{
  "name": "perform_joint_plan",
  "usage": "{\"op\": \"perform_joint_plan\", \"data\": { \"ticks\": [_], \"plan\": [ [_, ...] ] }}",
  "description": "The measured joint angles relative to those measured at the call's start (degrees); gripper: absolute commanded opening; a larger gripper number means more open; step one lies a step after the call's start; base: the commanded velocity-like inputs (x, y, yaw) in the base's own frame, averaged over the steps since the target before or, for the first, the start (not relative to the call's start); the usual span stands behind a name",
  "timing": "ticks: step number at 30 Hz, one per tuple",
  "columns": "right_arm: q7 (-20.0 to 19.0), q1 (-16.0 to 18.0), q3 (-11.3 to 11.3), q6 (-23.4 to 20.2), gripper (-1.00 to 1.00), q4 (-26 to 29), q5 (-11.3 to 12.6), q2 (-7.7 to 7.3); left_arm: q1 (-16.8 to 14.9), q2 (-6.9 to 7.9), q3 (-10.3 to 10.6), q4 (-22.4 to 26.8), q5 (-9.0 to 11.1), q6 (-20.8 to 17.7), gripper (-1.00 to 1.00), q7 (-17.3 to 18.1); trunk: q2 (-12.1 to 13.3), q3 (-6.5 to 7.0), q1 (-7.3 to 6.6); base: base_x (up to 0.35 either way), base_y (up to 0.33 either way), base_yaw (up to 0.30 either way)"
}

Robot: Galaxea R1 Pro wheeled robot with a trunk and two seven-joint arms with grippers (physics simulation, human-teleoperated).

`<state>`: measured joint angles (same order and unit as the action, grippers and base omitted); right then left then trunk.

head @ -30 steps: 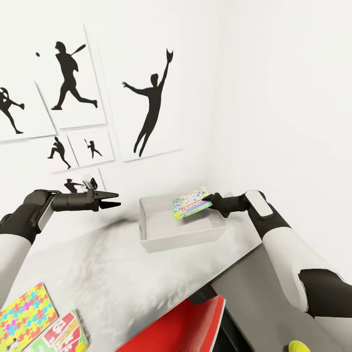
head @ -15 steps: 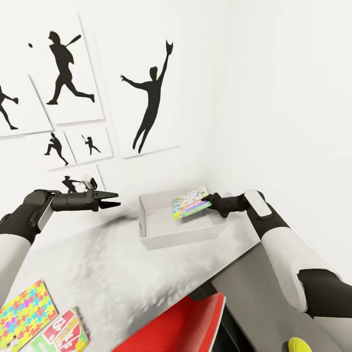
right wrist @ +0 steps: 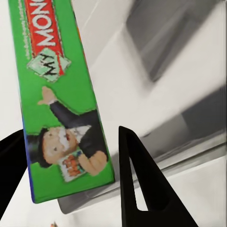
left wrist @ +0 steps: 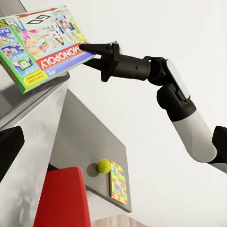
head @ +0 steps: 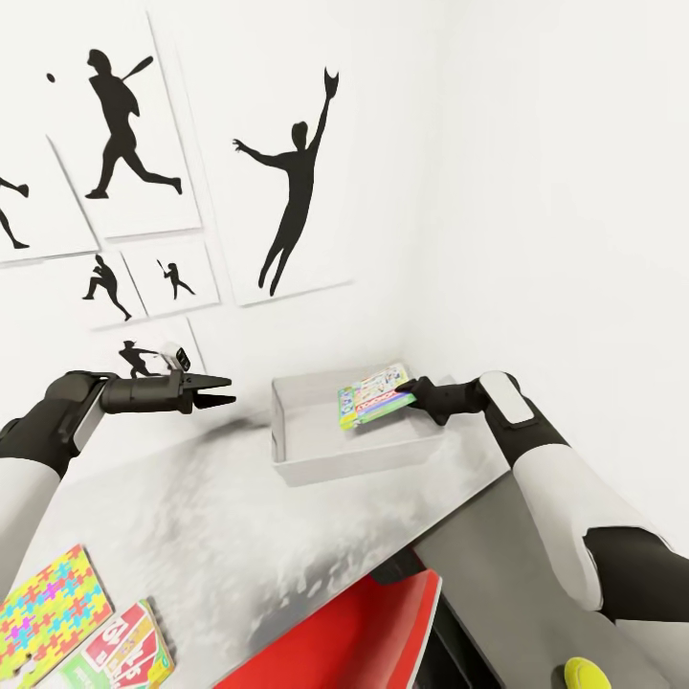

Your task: Put all the toys in the child's room - the three board games (two on the bed and one on the table), the two jigsaw puzzles on the table, and the tennis ball on the table - inside the toy box on the table in the child's room.

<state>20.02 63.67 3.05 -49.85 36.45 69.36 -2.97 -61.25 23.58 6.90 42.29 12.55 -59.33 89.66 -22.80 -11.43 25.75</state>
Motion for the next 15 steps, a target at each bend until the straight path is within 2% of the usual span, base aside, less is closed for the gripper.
{"op": "perform_joint_plan", "data": {
  "ticks": [15],
  "plan": [
    [0.07, 0.08, -0.06, -0.13, -1.00, 0.39, 0.02, -0.15, -0.03, 0.00, -0.01, 0.00, -0.02, 0.00, 1.00, 0.00, 0.00, -0.03, 0.00, 0.000, 0.000, 0.000]
  ]
}}
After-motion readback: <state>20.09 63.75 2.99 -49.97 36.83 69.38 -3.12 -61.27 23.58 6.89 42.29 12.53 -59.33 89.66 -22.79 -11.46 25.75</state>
